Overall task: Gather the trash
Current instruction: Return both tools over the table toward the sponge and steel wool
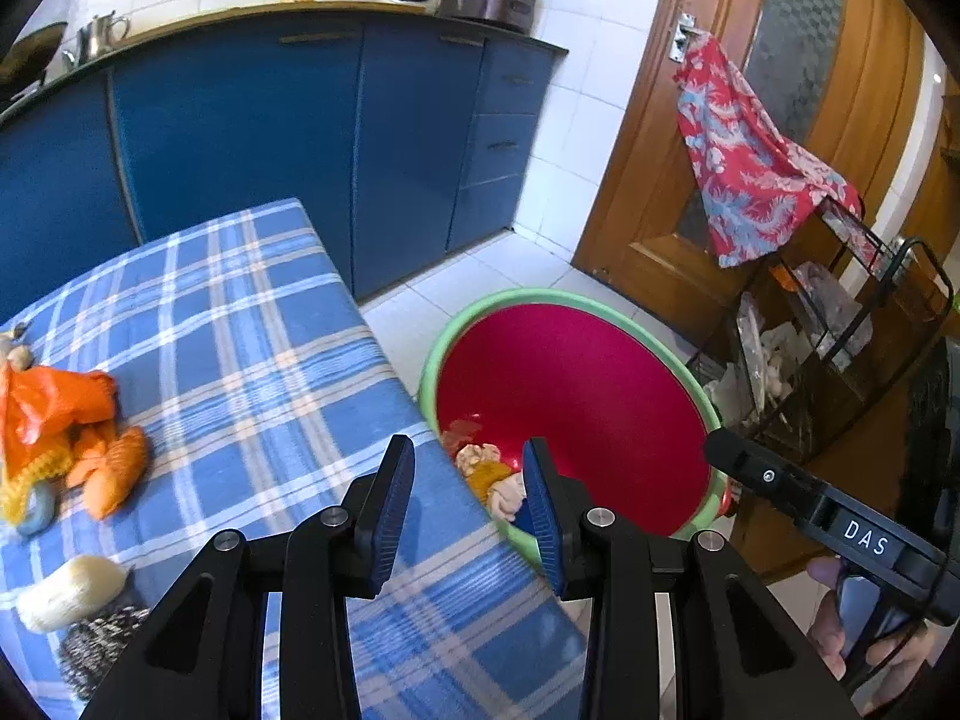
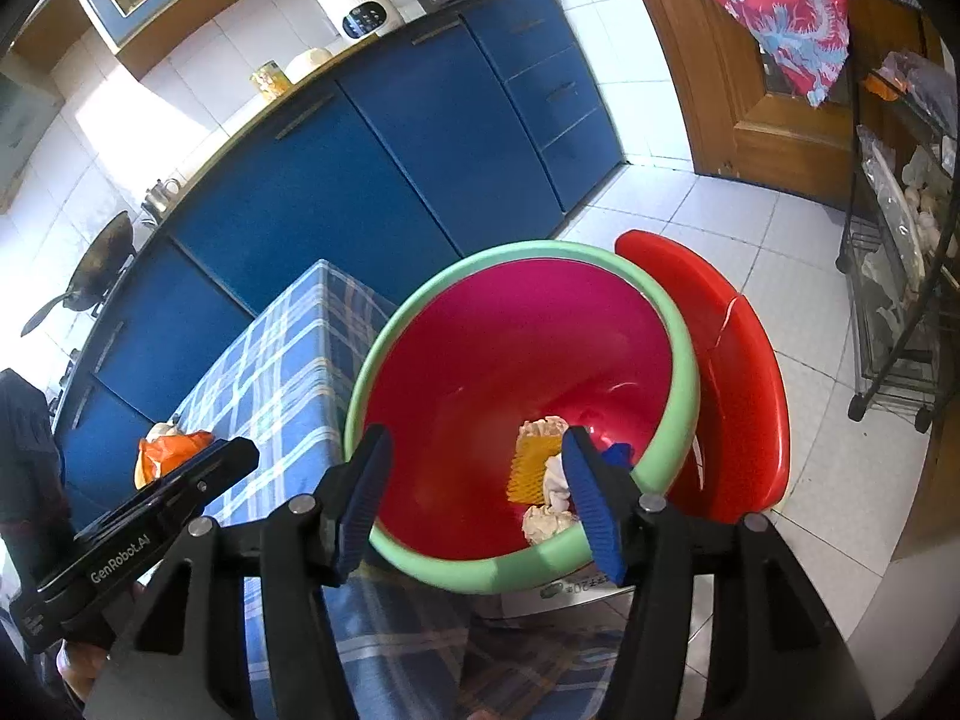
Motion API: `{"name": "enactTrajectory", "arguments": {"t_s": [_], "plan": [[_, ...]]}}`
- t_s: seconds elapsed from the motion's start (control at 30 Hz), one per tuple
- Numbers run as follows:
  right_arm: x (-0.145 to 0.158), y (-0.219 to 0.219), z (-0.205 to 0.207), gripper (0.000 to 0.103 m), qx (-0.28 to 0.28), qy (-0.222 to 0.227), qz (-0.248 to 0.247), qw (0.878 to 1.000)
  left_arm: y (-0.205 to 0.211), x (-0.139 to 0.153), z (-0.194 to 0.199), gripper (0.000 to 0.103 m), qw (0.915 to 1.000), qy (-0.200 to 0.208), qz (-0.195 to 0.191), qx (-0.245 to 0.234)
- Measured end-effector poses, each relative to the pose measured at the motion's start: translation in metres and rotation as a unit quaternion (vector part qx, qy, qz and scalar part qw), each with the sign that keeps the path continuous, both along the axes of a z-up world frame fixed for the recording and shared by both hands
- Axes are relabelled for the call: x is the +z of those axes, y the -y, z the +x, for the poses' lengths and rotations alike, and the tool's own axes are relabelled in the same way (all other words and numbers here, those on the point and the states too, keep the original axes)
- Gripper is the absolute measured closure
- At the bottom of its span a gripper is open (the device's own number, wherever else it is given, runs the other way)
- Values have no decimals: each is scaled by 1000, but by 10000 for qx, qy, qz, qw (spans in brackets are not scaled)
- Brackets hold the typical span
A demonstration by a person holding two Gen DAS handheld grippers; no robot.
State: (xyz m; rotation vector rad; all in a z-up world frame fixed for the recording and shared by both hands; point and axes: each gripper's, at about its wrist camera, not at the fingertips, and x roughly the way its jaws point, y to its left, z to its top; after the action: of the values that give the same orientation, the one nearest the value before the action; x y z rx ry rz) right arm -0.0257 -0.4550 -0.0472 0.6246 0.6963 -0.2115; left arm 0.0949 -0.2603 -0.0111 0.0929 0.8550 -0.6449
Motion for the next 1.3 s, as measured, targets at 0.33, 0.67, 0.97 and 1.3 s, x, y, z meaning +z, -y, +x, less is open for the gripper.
{"name": "enactTrajectory", "arguments": {"t_s": [0.33,0.67,0.97,1.3], "plan": [[10,-27,1,40,251,66,-15,9997,-49,15,-3,65,9986,130,-52,517],[14,-51,7,38,506,80,-6,9987,-100,19,-2,65,9942,173,33,1062],[20,-77,10,38,790,102,-76,9968,-142,16,-7,57,9885,154,141,1495],[24,-108,16,38,1087,53,-178,9939,-196,6,-6,55,9783,44,137,2068]]}}
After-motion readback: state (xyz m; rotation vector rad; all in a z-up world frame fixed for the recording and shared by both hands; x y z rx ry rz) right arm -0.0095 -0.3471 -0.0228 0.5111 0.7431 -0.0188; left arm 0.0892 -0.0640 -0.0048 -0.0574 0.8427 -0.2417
